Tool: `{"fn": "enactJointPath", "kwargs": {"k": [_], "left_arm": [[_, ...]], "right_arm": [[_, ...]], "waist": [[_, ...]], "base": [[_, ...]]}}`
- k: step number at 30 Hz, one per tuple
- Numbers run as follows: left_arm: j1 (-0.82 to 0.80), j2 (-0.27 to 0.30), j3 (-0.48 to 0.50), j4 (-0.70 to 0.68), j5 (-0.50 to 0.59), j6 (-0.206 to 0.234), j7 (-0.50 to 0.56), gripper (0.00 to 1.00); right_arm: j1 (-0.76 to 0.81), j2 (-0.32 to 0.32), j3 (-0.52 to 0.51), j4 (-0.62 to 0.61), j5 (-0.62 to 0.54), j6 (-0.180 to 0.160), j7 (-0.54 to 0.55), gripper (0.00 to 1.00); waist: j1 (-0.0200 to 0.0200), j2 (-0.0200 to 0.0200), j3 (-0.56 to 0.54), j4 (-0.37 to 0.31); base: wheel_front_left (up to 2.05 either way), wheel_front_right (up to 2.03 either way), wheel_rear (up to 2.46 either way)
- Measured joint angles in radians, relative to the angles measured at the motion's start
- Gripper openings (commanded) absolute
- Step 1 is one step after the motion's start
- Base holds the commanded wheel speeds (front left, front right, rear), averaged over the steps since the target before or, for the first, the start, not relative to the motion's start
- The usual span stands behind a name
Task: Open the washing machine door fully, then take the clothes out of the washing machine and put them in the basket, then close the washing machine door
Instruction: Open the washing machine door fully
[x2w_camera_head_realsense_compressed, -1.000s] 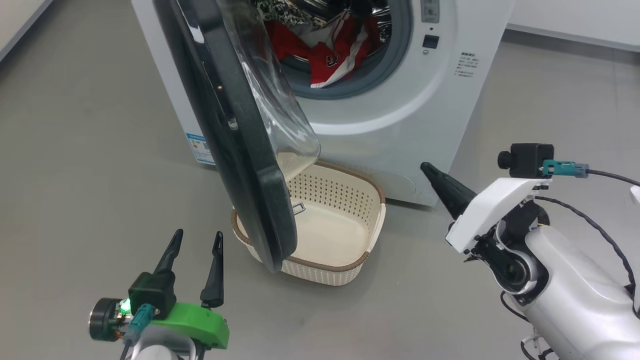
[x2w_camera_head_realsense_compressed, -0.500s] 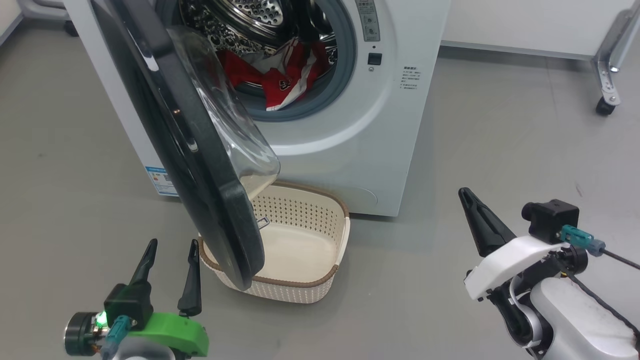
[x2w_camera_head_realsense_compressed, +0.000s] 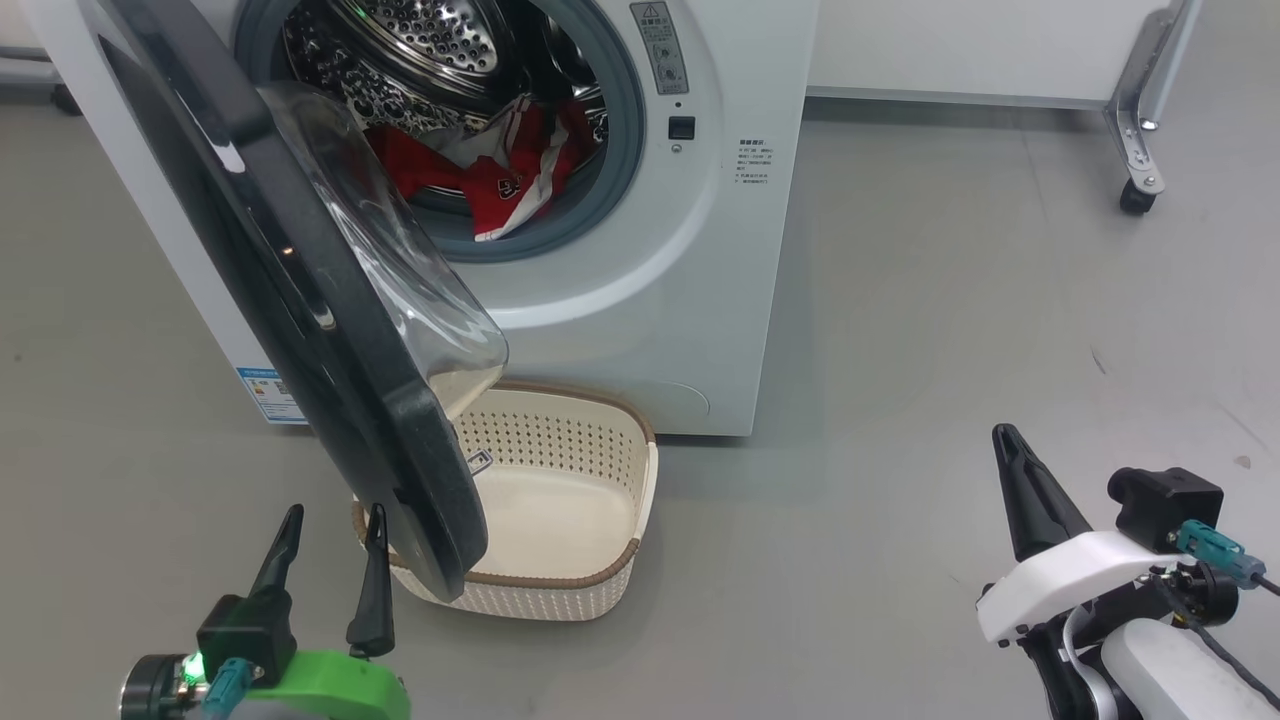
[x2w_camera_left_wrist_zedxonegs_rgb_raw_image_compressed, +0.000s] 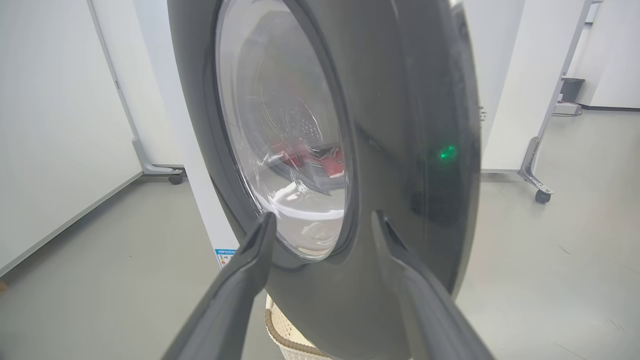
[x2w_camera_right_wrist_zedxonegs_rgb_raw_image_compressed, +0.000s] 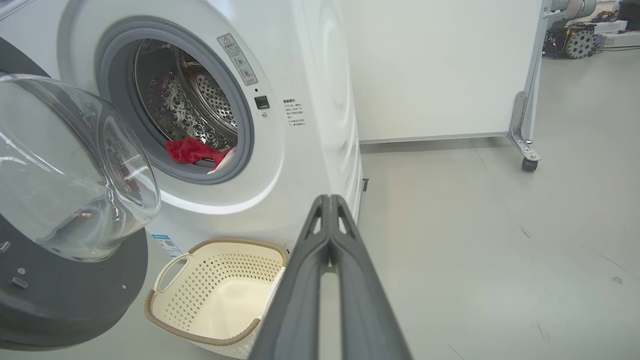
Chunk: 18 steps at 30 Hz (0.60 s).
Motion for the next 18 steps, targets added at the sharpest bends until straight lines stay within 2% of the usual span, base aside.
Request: {"fn": "enactJointPath", "kwargs": {"k": [6, 7, 8, 18], "left_arm": [[0.0, -0.002, 0.007, 0.0, 0.0, -0.001, 0.0, 1.0], [0.0, -0.002, 0.004, 0.0, 0.002, -0.005, 0.0, 1.0], [0.0, -0.003, 0.0, 0.001, 0.007, -0.005, 0.0, 1.0], [0.0, -0.01, 0.01, 0.0, 0.013, -0.006, 0.0, 1.0]], "right_arm": [[0.038, 0.019, -0.053, -0.027, -0.058, -0.001, 0.0, 0.0], [0.046, 0.023, -0.076, -0.037, -0.074, -0.005, 0.0, 0.37], [0.051, 0.022, -0.092, -0.043, -0.095, -0.008, 0.0, 1.0], [0.117, 0.078, -0.191, -0.075, -0.188, -0.008, 0.0, 1.0]], "waist": [[0.0, 0.0, 0.004, -0.005], [0.0, 0.0, 0.005, -0.004], [0.0, 0.0, 0.006, -0.002], [0.0, 0.0, 0.008, -0.003]], "base": [[0.0, 0.0, 0.0], [0.0, 0.0, 0.0], [0.0, 0.0, 0.0], [0.0, 0.0, 0.0]]}}
